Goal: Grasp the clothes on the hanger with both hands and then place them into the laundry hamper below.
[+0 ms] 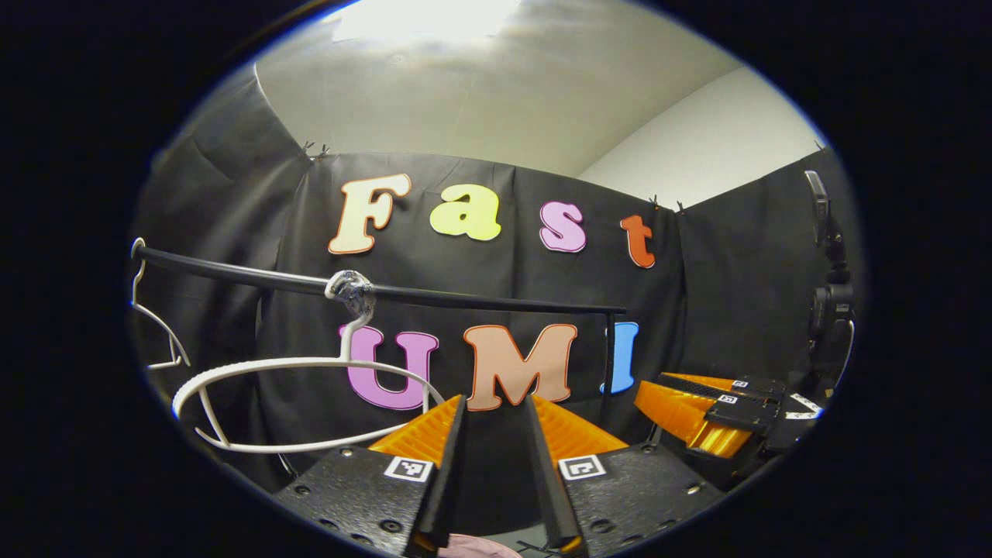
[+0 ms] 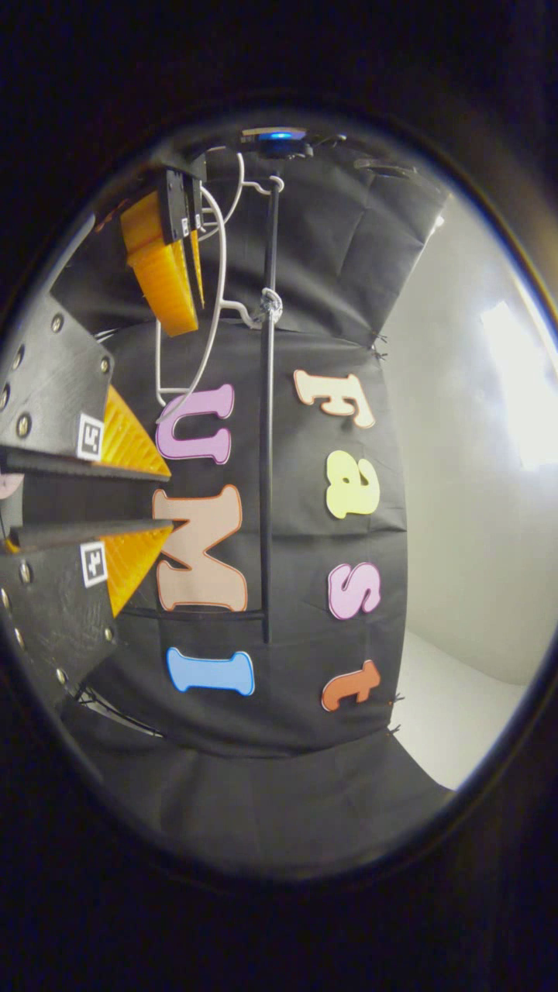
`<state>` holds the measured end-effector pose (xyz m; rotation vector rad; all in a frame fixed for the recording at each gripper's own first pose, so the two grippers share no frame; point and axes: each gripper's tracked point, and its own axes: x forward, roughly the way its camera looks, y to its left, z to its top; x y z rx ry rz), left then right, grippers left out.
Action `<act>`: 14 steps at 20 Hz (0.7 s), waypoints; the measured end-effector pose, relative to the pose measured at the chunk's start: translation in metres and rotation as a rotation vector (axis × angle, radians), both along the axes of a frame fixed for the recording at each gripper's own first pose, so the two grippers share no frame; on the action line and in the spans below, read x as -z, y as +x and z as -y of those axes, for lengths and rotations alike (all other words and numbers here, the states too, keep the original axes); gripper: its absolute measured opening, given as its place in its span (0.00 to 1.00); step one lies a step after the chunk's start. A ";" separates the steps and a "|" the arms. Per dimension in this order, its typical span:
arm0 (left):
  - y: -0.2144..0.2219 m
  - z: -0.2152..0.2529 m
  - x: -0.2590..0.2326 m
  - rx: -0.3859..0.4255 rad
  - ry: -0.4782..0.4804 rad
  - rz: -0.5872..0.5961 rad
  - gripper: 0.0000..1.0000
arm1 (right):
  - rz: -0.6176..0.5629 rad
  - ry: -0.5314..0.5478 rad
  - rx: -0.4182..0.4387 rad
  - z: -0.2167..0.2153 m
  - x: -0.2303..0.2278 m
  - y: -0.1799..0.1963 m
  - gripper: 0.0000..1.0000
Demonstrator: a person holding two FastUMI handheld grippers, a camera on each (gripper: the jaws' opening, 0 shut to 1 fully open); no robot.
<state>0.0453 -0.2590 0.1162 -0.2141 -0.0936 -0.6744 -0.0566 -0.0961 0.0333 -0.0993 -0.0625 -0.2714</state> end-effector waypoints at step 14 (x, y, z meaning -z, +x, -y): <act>-0.007 0.008 0.007 -0.041 -0.007 0.002 0.93 | -0.004 -0.041 0.029 0.021 -0.002 -0.024 0.96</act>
